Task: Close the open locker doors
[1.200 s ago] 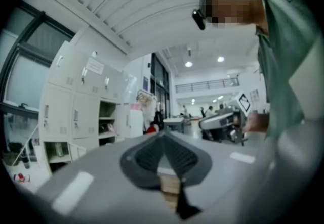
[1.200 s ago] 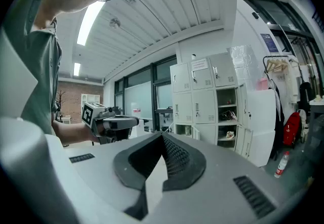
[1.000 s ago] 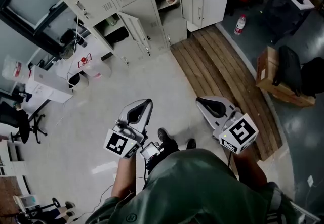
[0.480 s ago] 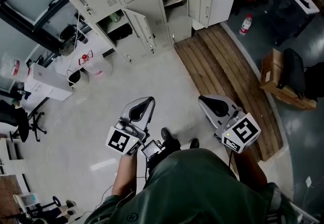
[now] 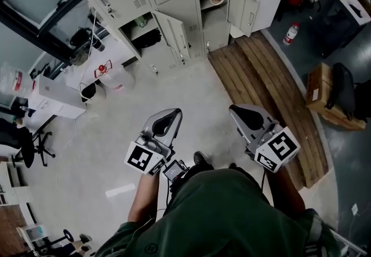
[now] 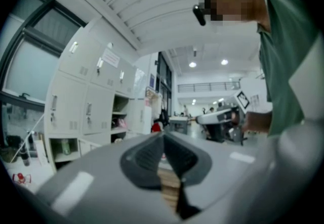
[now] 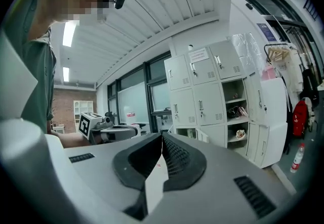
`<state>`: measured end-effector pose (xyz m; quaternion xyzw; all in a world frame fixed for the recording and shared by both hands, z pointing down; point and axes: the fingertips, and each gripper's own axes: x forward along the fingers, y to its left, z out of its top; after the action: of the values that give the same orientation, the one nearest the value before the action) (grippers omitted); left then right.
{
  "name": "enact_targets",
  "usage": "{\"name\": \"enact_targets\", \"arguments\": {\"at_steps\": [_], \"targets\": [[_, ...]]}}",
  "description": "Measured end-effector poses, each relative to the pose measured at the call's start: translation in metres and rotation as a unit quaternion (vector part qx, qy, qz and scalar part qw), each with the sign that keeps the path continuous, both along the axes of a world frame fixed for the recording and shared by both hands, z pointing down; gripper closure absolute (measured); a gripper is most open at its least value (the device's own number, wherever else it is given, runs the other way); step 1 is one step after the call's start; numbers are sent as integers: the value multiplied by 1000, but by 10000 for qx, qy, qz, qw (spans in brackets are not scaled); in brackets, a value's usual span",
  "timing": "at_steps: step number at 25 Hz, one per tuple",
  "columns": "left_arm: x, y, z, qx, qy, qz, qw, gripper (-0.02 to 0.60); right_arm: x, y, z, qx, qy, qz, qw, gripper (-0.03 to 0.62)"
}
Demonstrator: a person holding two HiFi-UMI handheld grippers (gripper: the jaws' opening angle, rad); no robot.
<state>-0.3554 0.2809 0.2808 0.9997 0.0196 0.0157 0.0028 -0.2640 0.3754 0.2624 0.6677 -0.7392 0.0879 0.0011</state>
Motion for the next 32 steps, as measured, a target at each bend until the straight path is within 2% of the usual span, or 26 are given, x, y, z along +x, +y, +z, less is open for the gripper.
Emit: {"name": "enact_targets", "arguments": {"at_steps": [8, 12, 18, 32], "targets": [[-6, -53, 6, -61, 25, 122, 9999, 580, -12, -65, -1, -8, -8, 20, 10000, 588], [3, -67, 11, -158, 8, 95, 9998, 580, -1, -84, 3, -93, 13, -49, 9999, 588], [33, -91, 23, -229, -165, -113, 9995, 580, 33, -111, 14, -160, -104, -233, 9995, 588], [137, -135, 19, -140, -50, -704, 9974, 580, 131, -167, 23, -176, -78, -988, 9949, 588]]}}
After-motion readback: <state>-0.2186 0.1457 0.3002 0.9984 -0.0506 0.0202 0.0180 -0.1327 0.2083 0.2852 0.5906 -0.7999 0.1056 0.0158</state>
